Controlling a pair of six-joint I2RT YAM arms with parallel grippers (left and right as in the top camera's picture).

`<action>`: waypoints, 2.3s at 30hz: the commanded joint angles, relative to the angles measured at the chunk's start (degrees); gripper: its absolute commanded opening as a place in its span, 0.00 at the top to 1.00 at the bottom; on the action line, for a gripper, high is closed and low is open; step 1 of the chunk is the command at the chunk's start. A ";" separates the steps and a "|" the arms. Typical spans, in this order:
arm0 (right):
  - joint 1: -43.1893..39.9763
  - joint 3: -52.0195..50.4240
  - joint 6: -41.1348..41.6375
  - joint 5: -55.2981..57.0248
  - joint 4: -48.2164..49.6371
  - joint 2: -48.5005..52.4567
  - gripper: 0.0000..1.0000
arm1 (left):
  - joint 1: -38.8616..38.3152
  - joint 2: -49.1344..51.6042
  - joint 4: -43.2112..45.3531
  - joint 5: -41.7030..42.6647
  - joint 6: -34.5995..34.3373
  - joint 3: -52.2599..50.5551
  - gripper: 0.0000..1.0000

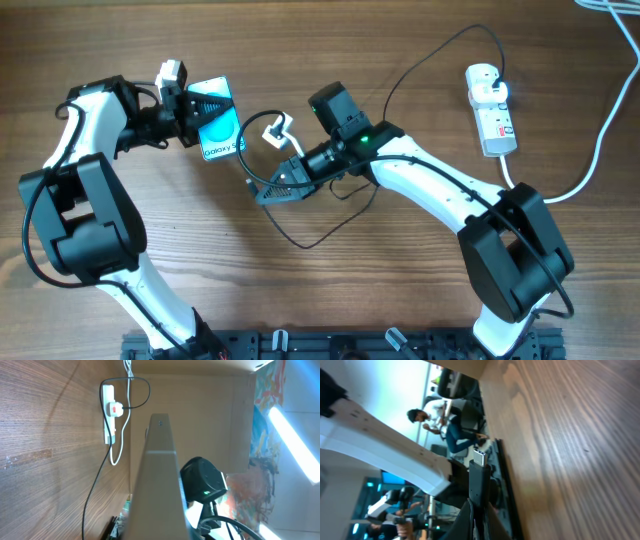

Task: Plug charger to phone and switch on socket
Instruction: 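Lift the plug with the right gripper and carry it toward the phone, then align the USB-C plug under the phone's bottom edge with the right gripper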

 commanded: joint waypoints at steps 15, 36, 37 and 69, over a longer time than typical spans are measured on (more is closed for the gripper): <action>1.29 0.17 17.22 -2.69 13.33 -1.01 0.96 | -0.79 -0.96 -0.22 2.34 1.38 0.00 0.96; 3.39 0.39 17.86 14.93 11.69 -2.27 0.95 | -1.73 -0.94 -0.37 -2.71 0.42 0.00 0.96; 3.39 0.39 17.51 16.46 11.08 -2.91 0.96 | -1.73 -0.94 -0.35 -2.71 0.28 0.00 0.96; 5.35 0.39 15.28 29.27 0.39 -9.51 0.95 | -5.42 -0.94 2.67 2.21 -2.40 0.00 0.96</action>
